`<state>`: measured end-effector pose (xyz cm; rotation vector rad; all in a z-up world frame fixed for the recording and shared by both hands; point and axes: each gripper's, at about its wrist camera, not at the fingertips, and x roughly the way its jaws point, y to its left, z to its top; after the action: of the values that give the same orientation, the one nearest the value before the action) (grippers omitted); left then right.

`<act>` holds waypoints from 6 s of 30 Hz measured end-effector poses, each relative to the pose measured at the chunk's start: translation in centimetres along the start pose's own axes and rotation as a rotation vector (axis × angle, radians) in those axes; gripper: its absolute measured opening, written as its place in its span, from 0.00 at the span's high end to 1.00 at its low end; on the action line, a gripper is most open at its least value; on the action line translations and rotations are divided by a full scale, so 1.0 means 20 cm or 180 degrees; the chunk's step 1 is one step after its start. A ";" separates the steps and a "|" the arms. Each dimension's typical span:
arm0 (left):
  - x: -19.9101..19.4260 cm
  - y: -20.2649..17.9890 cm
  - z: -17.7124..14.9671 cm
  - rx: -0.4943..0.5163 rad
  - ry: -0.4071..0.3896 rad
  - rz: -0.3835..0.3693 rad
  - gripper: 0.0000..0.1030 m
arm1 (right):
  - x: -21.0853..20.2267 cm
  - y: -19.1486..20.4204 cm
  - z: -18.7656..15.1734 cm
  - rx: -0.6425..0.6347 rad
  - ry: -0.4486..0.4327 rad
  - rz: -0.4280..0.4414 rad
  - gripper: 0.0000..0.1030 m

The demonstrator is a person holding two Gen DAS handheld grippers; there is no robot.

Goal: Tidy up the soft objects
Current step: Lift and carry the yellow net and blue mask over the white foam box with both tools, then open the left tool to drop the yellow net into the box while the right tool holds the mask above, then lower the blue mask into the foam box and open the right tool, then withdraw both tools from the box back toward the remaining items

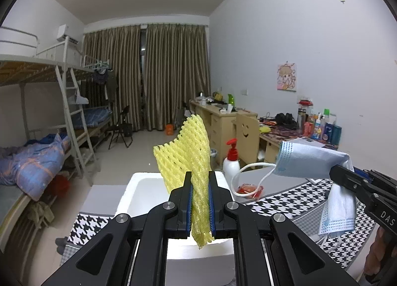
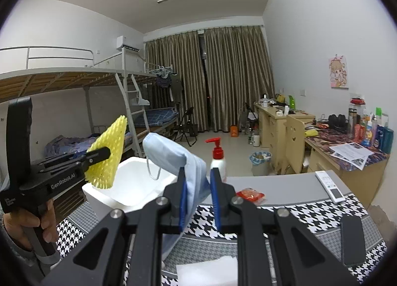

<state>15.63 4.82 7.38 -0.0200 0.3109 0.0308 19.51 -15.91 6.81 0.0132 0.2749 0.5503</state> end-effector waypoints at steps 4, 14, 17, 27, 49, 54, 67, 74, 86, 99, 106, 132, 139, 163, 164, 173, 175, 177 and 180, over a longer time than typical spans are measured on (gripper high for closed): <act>0.03 0.02 -0.01 -0.0007 0.0049 0.0059 0.89 | 0.04 0.01 0.00 -0.0008 0.0033 0.0058 0.79; 0.14 0.10 -0.03 -0.0136 0.0251 0.0060 0.89 | 0.11 0.04 0.01 -0.0054 0.0082 0.0127 0.79; 0.17 0.13 -0.04 -0.0155 0.0303 0.0064 0.86 | 0.12 0.06 0.01 -0.0069 0.0091 0.0116 0.79; 0.14 0.25 -0.08 -0.0303 0.0310 0.0265 0.10 | 0.15 0.11 0.03 -0.0107 0.0105 0.0115 0.79; -0.07 0.39 -0.13 -0.0302 0.0124 0.0593 0.01 | 0.30 0.25 0.10 -0.0246 0.0258 0.0342 0.79; -0.09 0.42 -0.14 -0.0295 0.0114 0.0667 0.01 | 0.35 0.28 0.09 -0.0268 0.0326 0.0340 0.79; -0.09 0.50 -0.22 -0.0402 0.0153 0.0843 0.01 | 0.45 0.33 0.10 -0.0294 0.0456 0.0288 0.79; -0.11 0.48 -0.24 -0.0374 0.0116 0.0857 0.01 | 0.51 0.36 0.07 -0.0317 0.0595 0.0325 0.79; -0.11 0.48 -0.26 -0.0344 0.0166 0.0853 0.01 | 0.53 0.41 0.02 -0.0437 0.0730 0.0350 0.31; -0.11 0.42 -0.23 -0.0311 0.0182 0.0696 0.01 | 0.41 0.34 0.03 -0.0344 0.0613 0.0307 0.22; -0.12 0.36 -0.22 -0.0227 0.0167 0.0578 0.01 | 0.31 0.31 0.04 -0.0307 0.0471 0.0222 0.16; -0.23 0.15 -0.18 -0.0049 0.0014 0.0180 0.01 | -0.01 0.16 -0.03 -0.0222 0.0216 -0.0119 0.03; -0.25 0.07 -0.19 -0.0004 -0.0009 0.0090 0.01 | -0.08 0.07 -0.06 -0.0150 0.0193 -0.0224 0.03; -0.20 -0.14 -0.28 0.0064 0.0150 -0.0354 0.01 | -0.28 -0.15 -0.20 0.0082 0.0215 -0.0586 0.03; -0.20 -0.15 -0.28 0.0064 0.0161 -0.0375 0.01 | -0.29 -0.16 -0.21 0.0083 0.0218 -0.0597 0.03; -0.15 -0.24 -0.33 0.0128 0.0278 -0.0537 0.01 | -0.33 -0.22 -0.25 0.0144 0.0261 -0.0675 0.03; -0.14 -0.27 -0.35 0.0147 0.0308 -0.0566 0.01 | -0.34 -0.24 -0.27 0.0164 0.0278 -0.0695 0.03; -0.14 -0.29 -0.37 0.0150 0.0317 -0.0611 0.01 | -0.34 -0.24 -0.28 0.0163 0.0302 -0.0701 0.03; -0.12 -0.31 -0.40 0.0174 0.0371 -0.0631 0.01 | -0.35 -0.24 -0.31 0.0153 0.0338 -0.0717 0.03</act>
<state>11.19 -1.65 0.64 0.0017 0.4248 -0.1762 14.75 -24.03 2.15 -0.0005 0.3878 0.3208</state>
